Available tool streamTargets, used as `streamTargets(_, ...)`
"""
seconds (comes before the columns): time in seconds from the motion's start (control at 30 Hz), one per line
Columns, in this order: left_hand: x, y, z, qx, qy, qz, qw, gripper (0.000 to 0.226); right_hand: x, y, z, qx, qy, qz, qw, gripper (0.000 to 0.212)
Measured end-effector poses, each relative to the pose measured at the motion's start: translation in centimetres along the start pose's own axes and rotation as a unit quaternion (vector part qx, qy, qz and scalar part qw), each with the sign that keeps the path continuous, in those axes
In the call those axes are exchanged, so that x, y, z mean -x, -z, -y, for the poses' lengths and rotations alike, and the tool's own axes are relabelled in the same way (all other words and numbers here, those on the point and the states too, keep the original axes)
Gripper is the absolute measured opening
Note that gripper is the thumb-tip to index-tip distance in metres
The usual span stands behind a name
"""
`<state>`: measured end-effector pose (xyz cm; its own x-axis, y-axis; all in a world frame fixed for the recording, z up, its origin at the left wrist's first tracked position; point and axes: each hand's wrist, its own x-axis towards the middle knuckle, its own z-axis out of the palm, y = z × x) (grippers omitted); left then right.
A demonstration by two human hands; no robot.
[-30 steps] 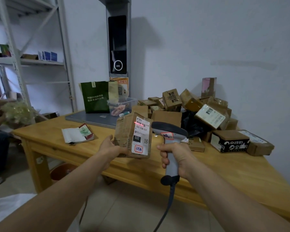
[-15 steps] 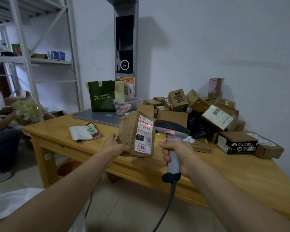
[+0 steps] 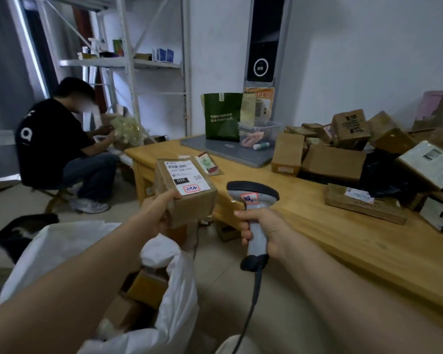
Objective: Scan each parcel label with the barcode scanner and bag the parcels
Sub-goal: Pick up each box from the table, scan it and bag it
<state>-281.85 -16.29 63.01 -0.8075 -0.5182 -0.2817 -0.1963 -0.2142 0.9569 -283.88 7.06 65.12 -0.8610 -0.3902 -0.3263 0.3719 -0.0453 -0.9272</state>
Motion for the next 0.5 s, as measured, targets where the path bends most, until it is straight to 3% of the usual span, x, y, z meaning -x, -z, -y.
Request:
streamTargets(0.07, -0.1, 3.2, 1.0, -0.010, 0.009, -0.027, 1.000, 0.057, -0.7, -2.2, -1.2, 0.013, -0.027, 0.020, 0.999, 0.013)
streamTargets(0.3, -0.6, 13.2, 5.7, -0.017, 0.102, -0.169, 0.980, 0.068, -3.4, -7.5, -5.8, 0.047, -0.093, 0.038, 0.994, 0.011)
streamTargets(0.43, -0.3, 16.4, 8.6, -0.043, 0.131, -0.181, 0.974, 0.060, -4.6, -9.5, -8.1, 0.077, -0.120, 0.040, 0.989, 0.011)
streamTargets(0.5, -0.2, 17.1, 10.0, -0.104, 0.099, -0.166, 0.976, 0.046, -5.7, -10.1, -9.3, 0.091, -0.115, 0.014, 0.989, 0.010)
